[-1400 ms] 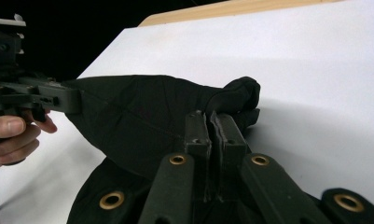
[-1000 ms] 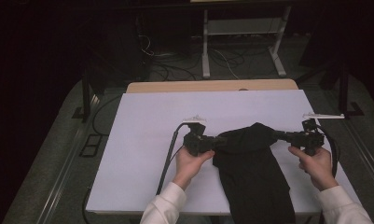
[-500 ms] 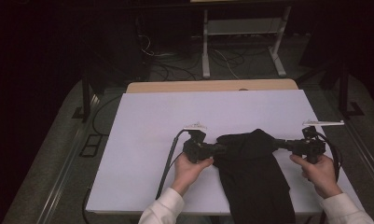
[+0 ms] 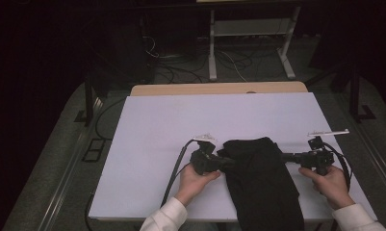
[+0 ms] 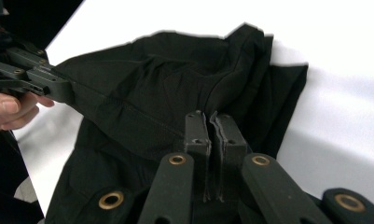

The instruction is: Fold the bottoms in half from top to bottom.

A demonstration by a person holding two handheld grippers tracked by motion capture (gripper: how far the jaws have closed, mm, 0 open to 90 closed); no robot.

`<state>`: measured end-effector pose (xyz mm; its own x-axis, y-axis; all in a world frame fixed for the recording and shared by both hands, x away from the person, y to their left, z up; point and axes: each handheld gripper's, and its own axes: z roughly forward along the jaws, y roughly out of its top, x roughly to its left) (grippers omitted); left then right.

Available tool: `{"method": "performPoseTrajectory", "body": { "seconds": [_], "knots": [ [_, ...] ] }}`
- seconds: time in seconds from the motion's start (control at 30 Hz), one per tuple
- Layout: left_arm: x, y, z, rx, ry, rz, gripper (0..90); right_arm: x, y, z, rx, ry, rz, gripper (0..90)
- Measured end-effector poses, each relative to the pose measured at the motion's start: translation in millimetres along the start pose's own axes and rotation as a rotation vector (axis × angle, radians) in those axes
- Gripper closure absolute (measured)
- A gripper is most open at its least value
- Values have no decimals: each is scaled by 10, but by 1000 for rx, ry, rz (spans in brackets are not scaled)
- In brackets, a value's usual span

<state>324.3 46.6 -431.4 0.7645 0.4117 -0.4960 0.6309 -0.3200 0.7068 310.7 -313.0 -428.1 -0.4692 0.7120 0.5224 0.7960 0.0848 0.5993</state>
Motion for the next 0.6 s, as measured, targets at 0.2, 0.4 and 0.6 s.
{"method": "performPoseTrajectory", "body": {
  "seconds": [0.2,0.4,0.6],
  "knots": [
    [-2,-39,4,35,-10,-18,848,9,-49,16,42,7,25,840],
    [3,-78,28,50,-31,-37,847,-8,-80,17,66,10,43,839],
    [16,-121,50,70,-38,-51,847,-7,-106,29,93,20,49,833]
  ]
}}
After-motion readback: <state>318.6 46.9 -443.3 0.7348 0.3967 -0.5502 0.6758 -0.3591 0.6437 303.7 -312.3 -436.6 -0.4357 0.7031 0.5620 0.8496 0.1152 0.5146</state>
